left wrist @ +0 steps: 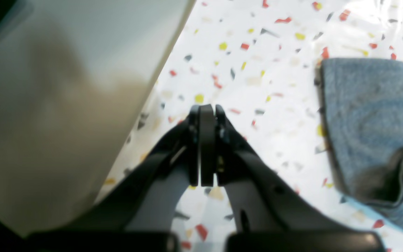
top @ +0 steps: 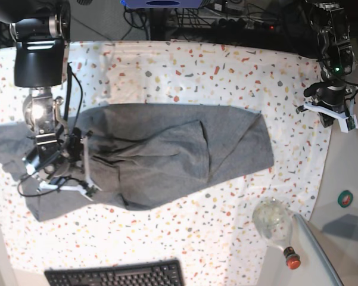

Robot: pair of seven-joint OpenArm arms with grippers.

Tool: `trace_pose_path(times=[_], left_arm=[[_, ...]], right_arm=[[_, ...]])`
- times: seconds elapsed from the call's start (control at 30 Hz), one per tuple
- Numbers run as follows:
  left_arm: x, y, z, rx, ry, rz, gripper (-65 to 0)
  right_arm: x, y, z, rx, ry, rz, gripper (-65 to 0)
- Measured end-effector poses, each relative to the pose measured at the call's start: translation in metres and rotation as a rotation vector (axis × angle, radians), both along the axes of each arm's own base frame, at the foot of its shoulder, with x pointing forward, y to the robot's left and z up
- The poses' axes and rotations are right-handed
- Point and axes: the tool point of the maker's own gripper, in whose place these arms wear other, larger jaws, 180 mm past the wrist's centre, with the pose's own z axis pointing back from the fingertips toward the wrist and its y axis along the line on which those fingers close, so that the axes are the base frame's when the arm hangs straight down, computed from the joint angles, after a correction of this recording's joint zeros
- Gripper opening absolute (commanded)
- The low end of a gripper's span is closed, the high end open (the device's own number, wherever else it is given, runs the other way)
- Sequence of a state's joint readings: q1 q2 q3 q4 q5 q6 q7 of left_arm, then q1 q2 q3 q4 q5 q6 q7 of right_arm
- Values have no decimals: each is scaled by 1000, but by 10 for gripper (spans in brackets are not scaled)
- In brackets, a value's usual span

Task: Layout the t-shirt on the table in an organized manner, then fold the t-shirt properly
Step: 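Release the shirt and reposition the right gripper over its middle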

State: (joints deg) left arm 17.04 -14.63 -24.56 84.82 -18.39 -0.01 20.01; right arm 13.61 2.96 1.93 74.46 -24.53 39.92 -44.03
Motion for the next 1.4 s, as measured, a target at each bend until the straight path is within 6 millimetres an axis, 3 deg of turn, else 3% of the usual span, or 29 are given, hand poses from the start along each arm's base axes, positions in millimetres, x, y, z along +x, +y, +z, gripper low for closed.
trace_pose_path(times=[0.07, 0.2, 0.27, 0.37, 0.43, 0.53, 0.6, 0.73, 0.87, 1.13, 1.2, 1.3, 1.4], left_arm=[[-2, -1, -1, -2, 6, -27, -650], [0, -14, -5, -30, 8, -88, -650], [-1, -14, -5, -31, 8, -85, -650], [-3, -13, -6, -29, 14, -84, -650], [-5, -13, -7, -29, 17, -80, -650], [-5, -14, -7, -31, 18, -84, -650], [-7, -13, -8, -29, 23, -83, -650], [-11, -13, -11, -30, 33, -83, -650], [-10, -12, -9, -28, 30, -84, -650], [-10, -12, -10, -28, 30, -83, -650], [-10, -12, -9, -28, 30, -86, -650], [-10, -12, -9, -26, 31, -86, -650], [-10, -12, -9, -26, 30, -87, -650]], right_arm=[[-2, 26, -5, -6, -2, 96, -312], [-39, 75, -42, 27, 64, 220, -309], [-40, 84, -50, 23, 83, 210, -309], [-12, 80, -36, 3, 42, 203, -312], [-3, 75, -33, -8, 33, 198, -315], [-19, 71, -44, -26, 76, 192, -315], [-24, 72, -42, -35, 83, 187, -315], [0, 74, -21, -37, 18, 188, -314], [-6, 75, -32, -40, 63, 185, -314], [-13, 108, -39, 11, 94, 203, -318], [-14, 115, -38, 26, 93, 209, -356], [-14, 125, -36, 41, 93, 214, -461], [-18, 129, -36, 29, 114, 208, -426]])
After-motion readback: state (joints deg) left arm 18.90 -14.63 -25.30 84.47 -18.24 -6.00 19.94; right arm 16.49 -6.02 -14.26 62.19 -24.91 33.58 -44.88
